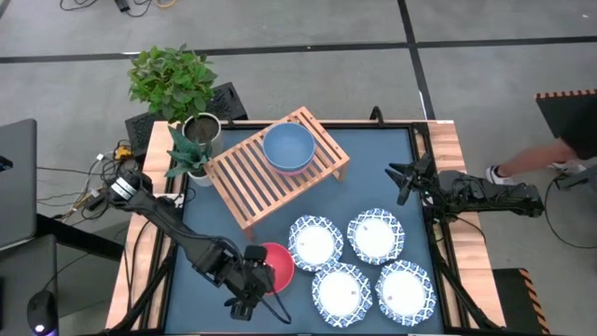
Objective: Place and stack bowls onto a shelf
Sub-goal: Stack the red bowl on top of the blue bowl on the shelf
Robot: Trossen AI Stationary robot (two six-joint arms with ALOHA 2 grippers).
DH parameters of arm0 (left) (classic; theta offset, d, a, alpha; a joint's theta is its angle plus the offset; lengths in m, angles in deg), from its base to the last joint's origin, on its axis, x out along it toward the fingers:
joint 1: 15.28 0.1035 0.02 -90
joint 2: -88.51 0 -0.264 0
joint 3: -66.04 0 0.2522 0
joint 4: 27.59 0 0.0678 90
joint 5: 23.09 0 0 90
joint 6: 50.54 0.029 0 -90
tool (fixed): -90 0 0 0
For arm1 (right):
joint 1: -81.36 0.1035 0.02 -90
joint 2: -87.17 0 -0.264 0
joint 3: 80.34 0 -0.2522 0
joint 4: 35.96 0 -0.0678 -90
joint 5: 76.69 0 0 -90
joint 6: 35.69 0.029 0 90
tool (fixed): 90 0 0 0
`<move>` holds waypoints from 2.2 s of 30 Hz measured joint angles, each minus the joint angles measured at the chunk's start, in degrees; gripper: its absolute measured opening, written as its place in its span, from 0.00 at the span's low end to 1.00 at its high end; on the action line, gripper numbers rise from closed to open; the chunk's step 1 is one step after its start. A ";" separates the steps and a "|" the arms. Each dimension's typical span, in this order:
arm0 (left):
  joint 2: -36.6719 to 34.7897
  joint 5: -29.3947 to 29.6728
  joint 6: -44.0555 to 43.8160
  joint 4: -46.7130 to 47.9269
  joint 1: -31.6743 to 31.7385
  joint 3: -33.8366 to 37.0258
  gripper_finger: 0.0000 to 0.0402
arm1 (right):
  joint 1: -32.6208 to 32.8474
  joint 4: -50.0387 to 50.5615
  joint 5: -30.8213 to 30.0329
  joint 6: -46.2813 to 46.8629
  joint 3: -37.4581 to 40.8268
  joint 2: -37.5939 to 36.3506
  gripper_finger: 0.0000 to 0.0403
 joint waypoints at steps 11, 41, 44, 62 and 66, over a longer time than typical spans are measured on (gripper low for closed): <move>5.55 -1.46 -0.15 -1.11 -0.44 0.04 0.56 | 0.11 0.05 0.15 0.37 0.00 0.04 0.36; 9.22 3.28 2.55 0.98 -0.97 0.06 0.32 | 0.11 0.68 0.35 2.47 0.00 0.04 0.36; 9.22 3.65 1.91 0.94 -0.81 0.06 0.20 | 0.11 0.68 0.35 2.47 0.00 0.04 0.36; 9.22 -5.81 -8.26 -0.52 -1.43 -5.69 0.00 | 0.09 0.66 0.35 2.47 0.00 0.04 0.36; 9.22 -6.34 -9.44 4.03 -1.68 -11.96 0.00 | 0.09 0.66 0.35 2.47 0.00 0.04 0.36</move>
